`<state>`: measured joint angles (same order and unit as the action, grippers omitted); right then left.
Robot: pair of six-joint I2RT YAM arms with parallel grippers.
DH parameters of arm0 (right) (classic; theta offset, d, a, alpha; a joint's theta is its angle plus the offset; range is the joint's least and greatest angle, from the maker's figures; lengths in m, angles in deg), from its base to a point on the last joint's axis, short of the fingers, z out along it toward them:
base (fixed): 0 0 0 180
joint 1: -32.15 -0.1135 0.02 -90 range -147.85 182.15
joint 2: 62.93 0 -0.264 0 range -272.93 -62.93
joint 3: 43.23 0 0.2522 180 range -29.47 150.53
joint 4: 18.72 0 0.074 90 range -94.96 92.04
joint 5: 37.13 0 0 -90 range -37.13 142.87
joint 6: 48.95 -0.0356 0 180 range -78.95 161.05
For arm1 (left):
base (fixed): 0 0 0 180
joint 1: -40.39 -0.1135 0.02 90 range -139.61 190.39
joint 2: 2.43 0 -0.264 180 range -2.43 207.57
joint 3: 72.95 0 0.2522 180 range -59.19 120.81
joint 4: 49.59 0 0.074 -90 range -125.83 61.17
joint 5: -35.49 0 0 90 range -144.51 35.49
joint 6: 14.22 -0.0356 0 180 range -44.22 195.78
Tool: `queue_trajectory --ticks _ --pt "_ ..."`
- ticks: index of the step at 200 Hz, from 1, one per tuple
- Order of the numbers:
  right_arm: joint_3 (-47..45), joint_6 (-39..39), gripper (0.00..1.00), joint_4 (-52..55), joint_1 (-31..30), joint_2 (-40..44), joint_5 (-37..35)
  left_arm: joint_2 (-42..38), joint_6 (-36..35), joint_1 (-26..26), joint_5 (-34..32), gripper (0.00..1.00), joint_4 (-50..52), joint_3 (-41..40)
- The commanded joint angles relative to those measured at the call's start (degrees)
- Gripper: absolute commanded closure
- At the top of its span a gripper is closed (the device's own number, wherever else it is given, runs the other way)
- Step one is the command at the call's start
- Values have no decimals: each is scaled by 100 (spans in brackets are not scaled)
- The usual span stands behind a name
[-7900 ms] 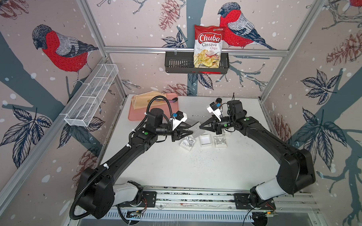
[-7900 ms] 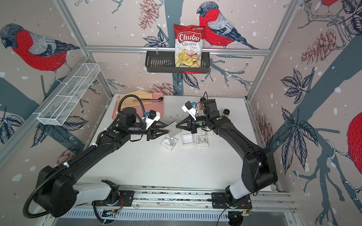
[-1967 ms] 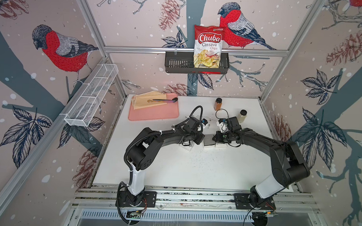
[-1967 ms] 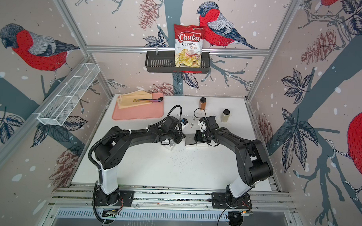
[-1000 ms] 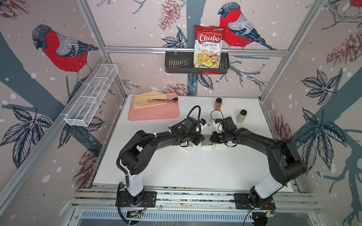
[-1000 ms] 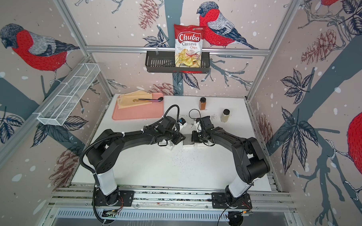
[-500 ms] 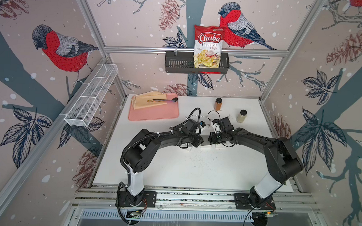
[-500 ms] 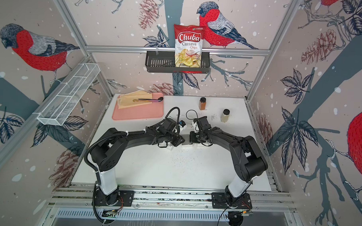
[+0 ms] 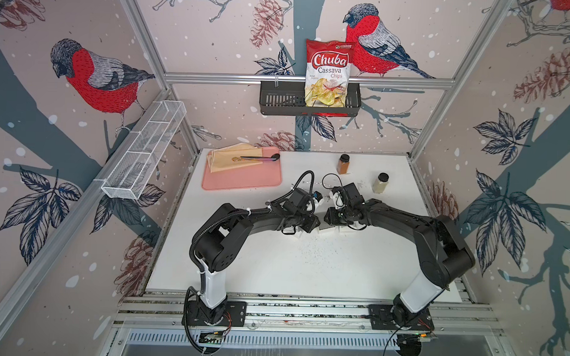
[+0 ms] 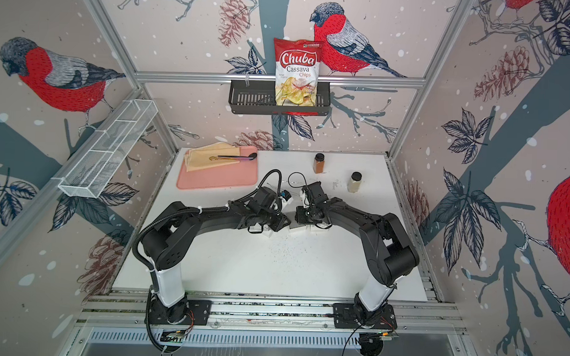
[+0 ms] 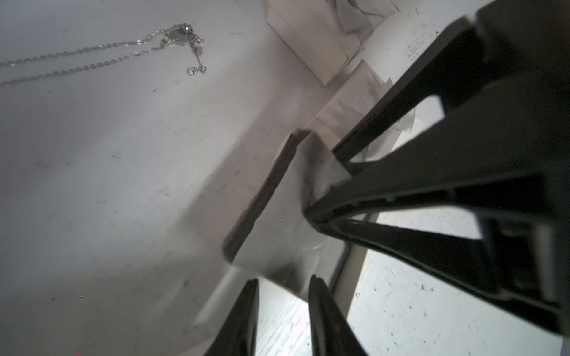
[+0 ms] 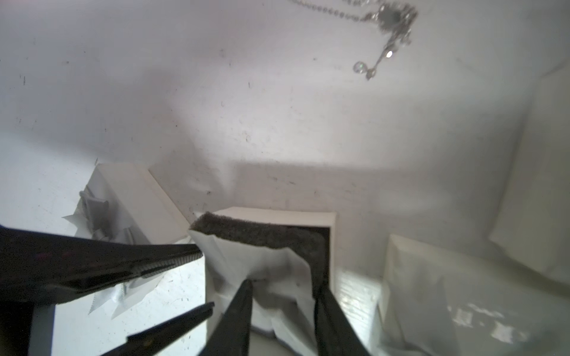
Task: Take the necklace out of the lift-off lid jewelry box
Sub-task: Place the inner lining in the jewelry box.
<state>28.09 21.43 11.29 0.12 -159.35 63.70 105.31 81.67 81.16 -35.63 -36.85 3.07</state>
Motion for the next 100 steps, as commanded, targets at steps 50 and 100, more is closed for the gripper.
queue_trajectory --ticks 50,100 --pt "282 75 49 658 -94 331 -816 -275 -12 -194 120 69 -39 -130" --pt "264 84 65 572 -113 347 -883 -551 -33 -214 313 69 -157 -115"
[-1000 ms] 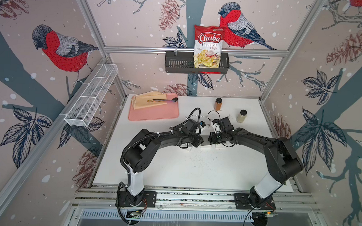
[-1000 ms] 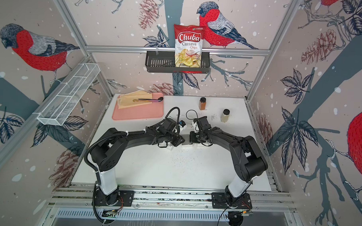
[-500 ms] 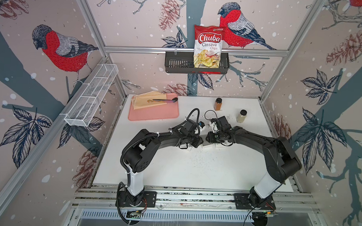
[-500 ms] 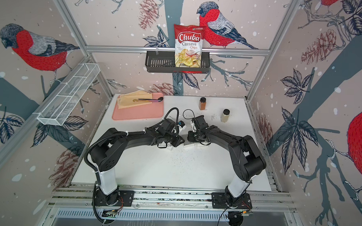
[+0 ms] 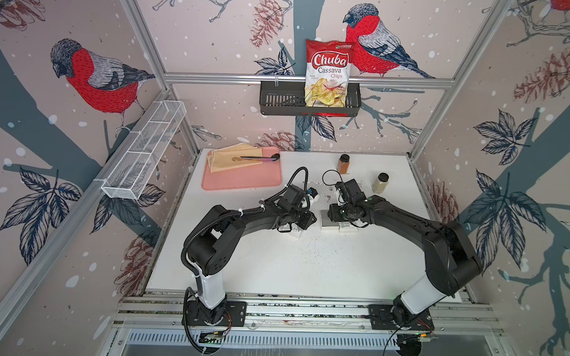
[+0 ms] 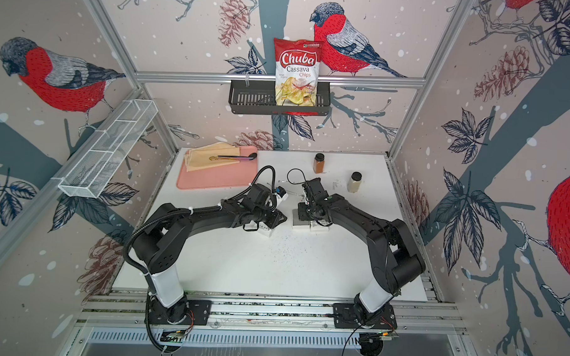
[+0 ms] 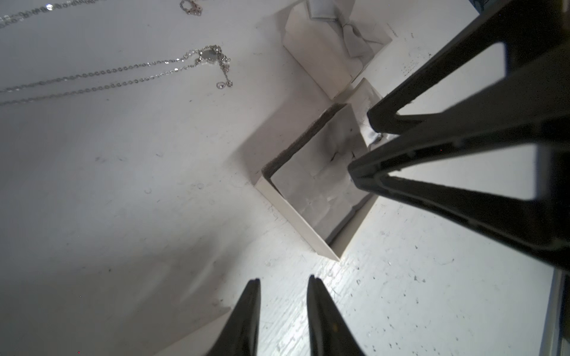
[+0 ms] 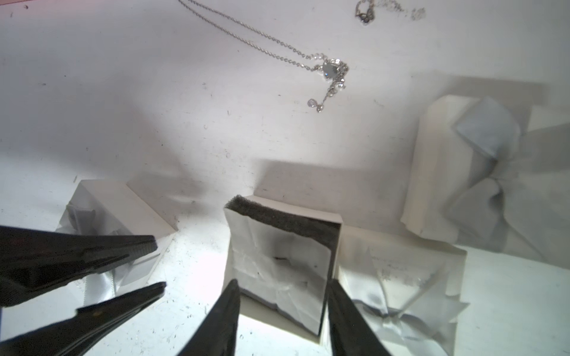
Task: Take the necklace out of the lift-off lid jewelry box
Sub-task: Place the inner lining in the jewelry box.
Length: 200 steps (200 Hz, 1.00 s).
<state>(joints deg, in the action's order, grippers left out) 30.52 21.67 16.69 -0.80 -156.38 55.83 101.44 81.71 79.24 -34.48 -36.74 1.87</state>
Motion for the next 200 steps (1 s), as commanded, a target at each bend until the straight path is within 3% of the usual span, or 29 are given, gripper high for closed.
queue_trajectory --ticks 1,17,39,147,200 --pt "22 58 66 23 -20 57 -82 -174 -34 -24 205 69 -170 4" --pt "66 50 75 -79 -28 43 53 -338 -28 -58 226 67 -220 -20" --pt "150 41 79 -141 -45 -155 25 -562 -30 -153 193 64 -261 -100" --pt "197 49 79 -233 -133 -1107 56 -1461 -249 -580 -219 59 -386 -628" --pt "275 194 76 -22 -220 -674 -58 -1633 -297 -676 -333 52 -466 -753"
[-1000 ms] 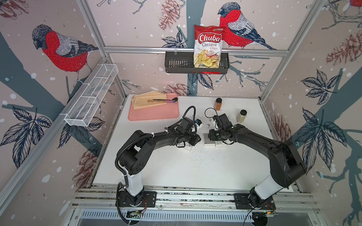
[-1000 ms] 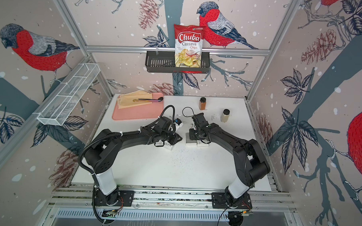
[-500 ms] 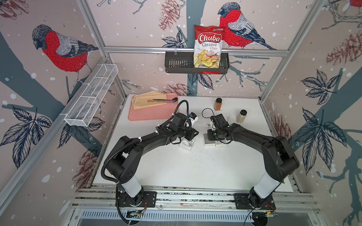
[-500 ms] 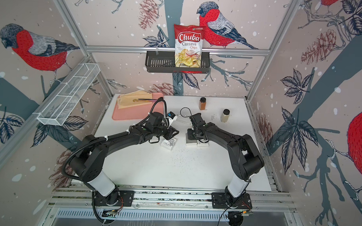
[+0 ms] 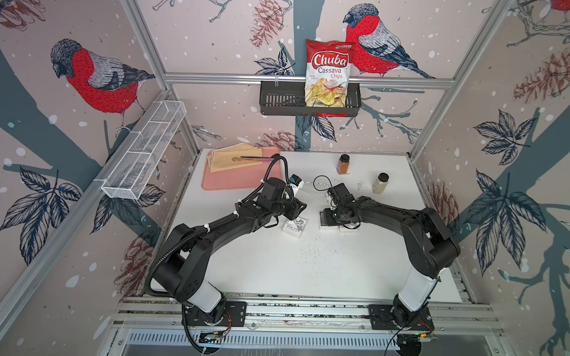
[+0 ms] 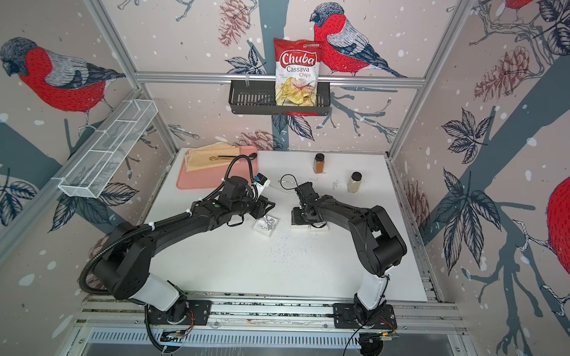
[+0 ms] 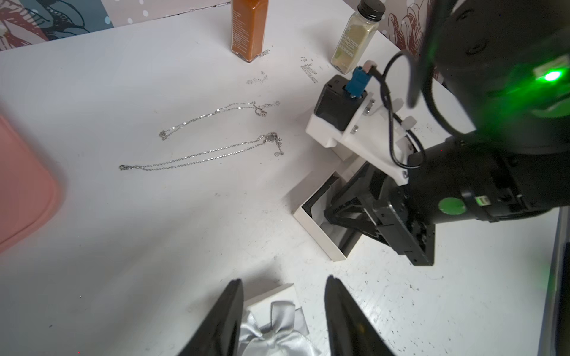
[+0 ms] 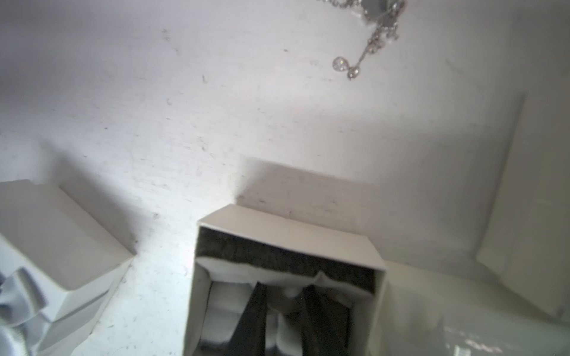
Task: Take the necklace out of the lift-off lid jewelry box
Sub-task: Place the inner lining in the jewelry box.
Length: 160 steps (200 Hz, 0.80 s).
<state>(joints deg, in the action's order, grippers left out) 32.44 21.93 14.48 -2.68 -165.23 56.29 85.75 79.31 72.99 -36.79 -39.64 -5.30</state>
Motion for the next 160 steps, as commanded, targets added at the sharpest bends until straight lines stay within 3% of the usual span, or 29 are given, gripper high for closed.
queue_trajectory --ticks 1,46,160 --pt "88 174 76 204 -32 220 -109 -64 -60 -51 -106 52 -174 -40" --pt "206 190 76 212 -42 300 -150 -55 -72 -94 -87 52 -192 -63" --pt "592 46 80 -119 -77 -513 -105 40 -141 -131 -94 52 -142 -19"
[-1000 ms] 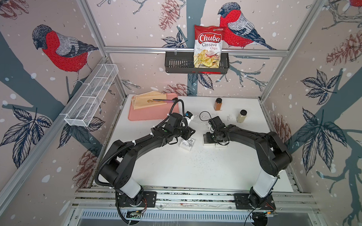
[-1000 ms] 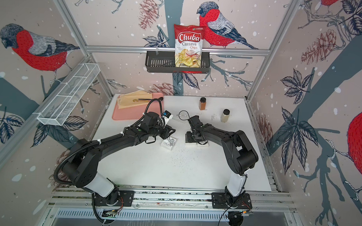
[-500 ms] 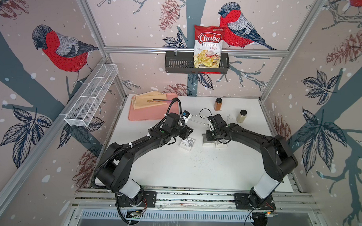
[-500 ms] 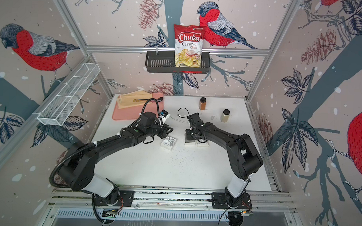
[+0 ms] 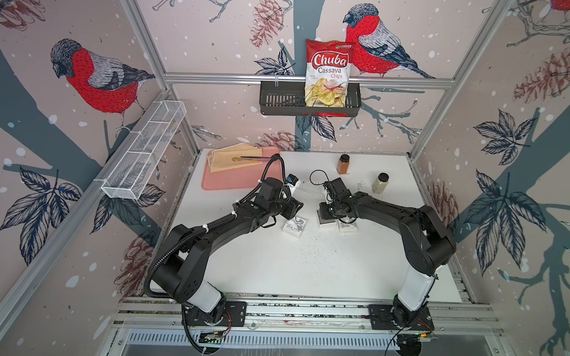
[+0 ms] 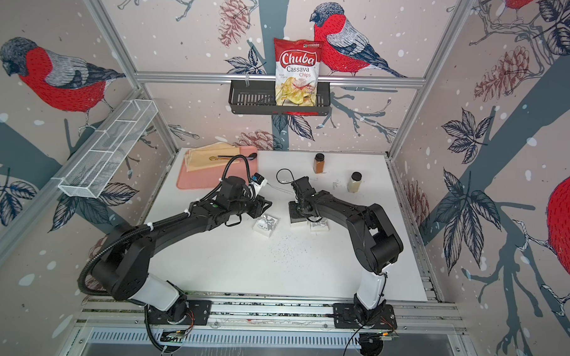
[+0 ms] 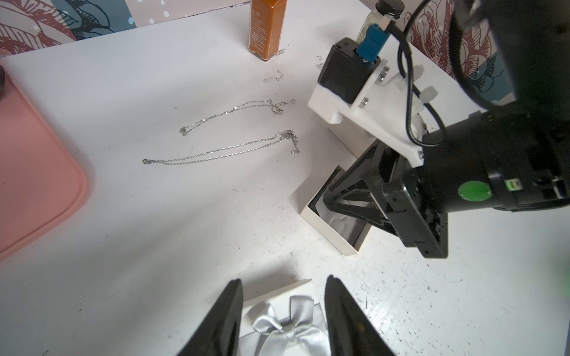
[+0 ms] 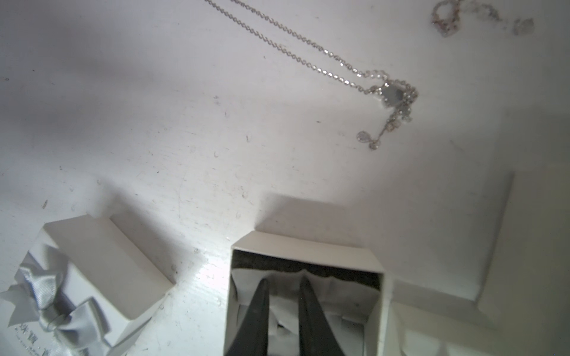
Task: Take the necklace out of the lift-off lid jewelry box
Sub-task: Place the inner lining in the jewelry box.
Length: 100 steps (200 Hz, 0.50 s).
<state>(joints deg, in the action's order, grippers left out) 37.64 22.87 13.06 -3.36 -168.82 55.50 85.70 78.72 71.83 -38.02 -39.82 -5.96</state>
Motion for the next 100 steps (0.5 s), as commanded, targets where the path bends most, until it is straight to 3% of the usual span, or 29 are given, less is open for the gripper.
queue_trajectory --ticks 1,73,100 --pt "78 -51 80 24 -9 -162 -22 45 -82 -15 29 52 -122 46" --pt "179 36 80 80 -17 -614 158 186 -145 -48 47 52 -77 161" --pt "117 122 79 96 -35 -414 72 237 -150 -59 64 52 -76 194"
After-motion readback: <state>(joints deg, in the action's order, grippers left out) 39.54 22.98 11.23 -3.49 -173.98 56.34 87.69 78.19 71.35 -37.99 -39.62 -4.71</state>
